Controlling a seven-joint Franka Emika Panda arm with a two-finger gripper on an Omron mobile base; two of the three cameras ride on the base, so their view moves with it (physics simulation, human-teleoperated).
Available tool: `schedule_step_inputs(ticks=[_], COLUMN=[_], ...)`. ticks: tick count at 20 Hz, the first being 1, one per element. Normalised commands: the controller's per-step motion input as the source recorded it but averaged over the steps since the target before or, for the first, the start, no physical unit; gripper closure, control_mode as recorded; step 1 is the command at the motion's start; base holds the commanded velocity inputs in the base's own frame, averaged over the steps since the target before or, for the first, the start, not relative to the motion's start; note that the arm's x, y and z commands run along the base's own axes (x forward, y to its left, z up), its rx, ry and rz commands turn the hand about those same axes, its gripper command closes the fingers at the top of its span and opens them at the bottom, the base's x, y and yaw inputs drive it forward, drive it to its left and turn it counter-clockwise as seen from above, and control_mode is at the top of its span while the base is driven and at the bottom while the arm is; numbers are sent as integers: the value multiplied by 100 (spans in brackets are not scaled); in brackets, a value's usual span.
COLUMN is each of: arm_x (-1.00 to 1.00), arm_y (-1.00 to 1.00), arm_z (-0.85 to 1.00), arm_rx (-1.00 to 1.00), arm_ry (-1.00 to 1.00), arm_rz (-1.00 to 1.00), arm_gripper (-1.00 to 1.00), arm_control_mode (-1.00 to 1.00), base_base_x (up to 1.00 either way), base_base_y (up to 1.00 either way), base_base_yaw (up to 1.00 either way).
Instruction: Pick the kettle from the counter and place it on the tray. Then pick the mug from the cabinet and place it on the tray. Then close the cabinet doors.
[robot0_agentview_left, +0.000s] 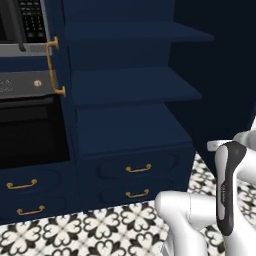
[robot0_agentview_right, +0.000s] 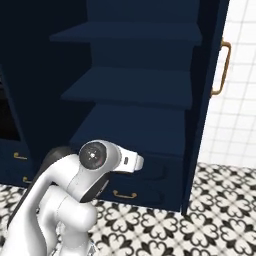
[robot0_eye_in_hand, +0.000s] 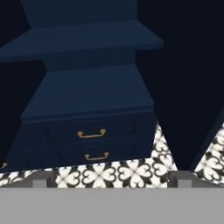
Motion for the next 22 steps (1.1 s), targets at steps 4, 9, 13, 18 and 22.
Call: schedule_step_inputs(ticks=[4, 9, 13, 18, 22], arm_x=[0, 0, 0, 0, 0], arm_y=[0, 0, 0, 0, 0], arm_z=[0, 0, 0, 0, 0], arm_rx=[0, 0, 0, 0, 0], arm_ry=[0, 0, 0, 0, 0], arm_rz=[0, 0, 0, 0, 0], arm_gripper=[-100, -100, -100, -100, -100], arm_control_mode=[100, 100, 100, 100, 100], base_base_x=[54, 54, 52, 9, -10], base_base_y=[10, 0, 0, 0, -3], base_base_yaw=[-5, 0, 0, 0, 0])
